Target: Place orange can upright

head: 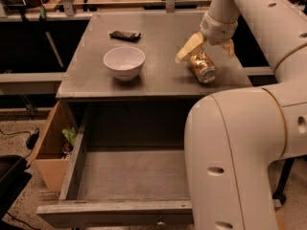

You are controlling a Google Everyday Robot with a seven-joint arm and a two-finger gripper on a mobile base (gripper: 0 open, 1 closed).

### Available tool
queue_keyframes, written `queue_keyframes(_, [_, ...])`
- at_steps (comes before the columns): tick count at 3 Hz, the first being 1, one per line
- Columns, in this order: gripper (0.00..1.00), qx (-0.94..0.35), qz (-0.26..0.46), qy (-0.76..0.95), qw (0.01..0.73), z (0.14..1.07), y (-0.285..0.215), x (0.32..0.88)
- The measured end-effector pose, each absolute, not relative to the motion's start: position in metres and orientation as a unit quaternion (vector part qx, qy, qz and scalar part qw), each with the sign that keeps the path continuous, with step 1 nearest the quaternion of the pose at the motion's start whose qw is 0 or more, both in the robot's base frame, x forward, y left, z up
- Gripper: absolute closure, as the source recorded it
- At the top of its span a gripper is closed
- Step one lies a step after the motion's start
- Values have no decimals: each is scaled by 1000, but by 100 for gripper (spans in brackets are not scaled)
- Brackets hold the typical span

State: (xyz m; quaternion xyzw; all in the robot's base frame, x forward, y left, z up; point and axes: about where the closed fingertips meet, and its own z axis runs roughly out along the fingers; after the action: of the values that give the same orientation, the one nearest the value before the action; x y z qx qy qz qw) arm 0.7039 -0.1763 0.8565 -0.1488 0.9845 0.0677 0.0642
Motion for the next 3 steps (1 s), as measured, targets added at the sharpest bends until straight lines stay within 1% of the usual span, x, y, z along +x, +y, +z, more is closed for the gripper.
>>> queue_keyframes(1, [0,-149,85,983,64,849,-177,706])
queue_keyframes(2, [19,-141,75,985,57,841,-175,710])
queue_keyframes(3, [41,-141,76,985,65,839,-174,716])
